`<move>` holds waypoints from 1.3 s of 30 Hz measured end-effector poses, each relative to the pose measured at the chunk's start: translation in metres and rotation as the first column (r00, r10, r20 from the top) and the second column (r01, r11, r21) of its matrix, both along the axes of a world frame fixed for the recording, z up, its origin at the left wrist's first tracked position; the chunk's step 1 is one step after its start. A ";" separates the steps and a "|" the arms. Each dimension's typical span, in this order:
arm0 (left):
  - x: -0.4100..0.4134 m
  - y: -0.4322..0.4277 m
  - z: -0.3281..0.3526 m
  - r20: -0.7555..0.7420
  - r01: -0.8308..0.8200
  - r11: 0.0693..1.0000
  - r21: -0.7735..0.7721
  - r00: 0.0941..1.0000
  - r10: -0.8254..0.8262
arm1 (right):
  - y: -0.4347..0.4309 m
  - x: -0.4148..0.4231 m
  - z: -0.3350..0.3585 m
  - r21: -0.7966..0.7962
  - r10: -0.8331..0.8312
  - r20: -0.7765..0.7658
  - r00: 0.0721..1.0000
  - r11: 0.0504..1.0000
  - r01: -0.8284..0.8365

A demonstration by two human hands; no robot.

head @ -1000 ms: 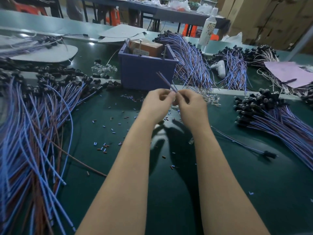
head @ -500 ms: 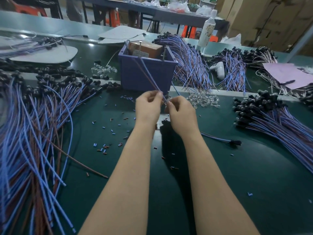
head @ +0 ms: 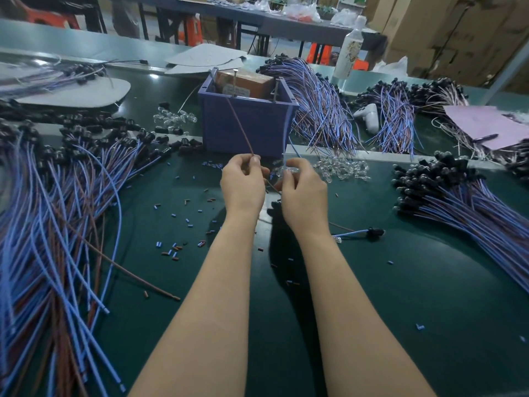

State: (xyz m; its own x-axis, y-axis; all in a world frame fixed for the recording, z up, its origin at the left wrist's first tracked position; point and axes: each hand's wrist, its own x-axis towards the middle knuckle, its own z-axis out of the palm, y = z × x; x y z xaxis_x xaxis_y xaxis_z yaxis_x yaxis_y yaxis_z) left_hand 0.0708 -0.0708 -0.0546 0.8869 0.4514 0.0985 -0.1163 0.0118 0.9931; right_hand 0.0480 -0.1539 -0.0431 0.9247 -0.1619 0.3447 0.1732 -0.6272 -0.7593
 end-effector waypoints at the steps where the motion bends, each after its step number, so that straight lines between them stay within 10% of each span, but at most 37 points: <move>1: 0.000 0.000 -0.001 0.000 0.012 1.000 0.008 1.000 -0.012 | 0.002 -0.001 0.000 -0.020 0.012 0.013 1.000 1.000 -0.012; 39: -0.002 0.001 0.001 0.072 -0.011 0.997 0.070 0.997 0.006 | 0.004 -0.003 -0.002 -0.046 -0.031 0.009 0.999 0.998 0.031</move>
